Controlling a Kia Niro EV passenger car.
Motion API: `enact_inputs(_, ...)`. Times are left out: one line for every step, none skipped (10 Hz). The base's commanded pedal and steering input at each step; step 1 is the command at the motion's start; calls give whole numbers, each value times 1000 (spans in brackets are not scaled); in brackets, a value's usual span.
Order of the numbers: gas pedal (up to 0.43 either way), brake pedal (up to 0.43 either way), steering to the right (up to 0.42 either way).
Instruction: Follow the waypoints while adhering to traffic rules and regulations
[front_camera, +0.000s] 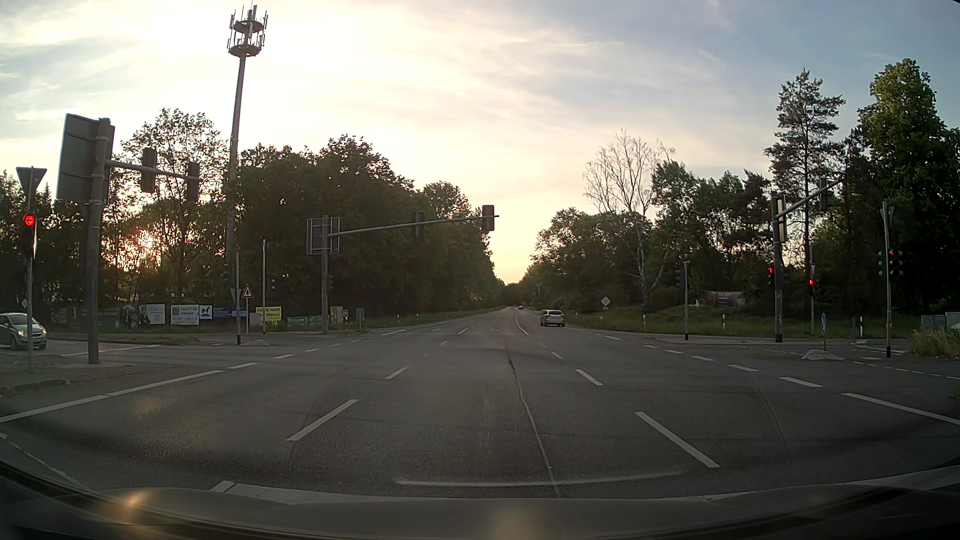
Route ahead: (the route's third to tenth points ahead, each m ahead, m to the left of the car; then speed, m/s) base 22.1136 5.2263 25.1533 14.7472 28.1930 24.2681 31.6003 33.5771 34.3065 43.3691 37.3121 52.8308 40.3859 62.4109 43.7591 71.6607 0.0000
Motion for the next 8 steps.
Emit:
enact_inputs(0, 384, 1)
enact_inputs(0, 378, 1)
enact_inputs(0, 378, 1)
enact_inputs(0, 384, 1)
enact_inputs(0, 378, 1)
enact_inputs(0, 384, 1)
enact_inputs(0, 384, 1)
enact_inputs(0, 378, 1)
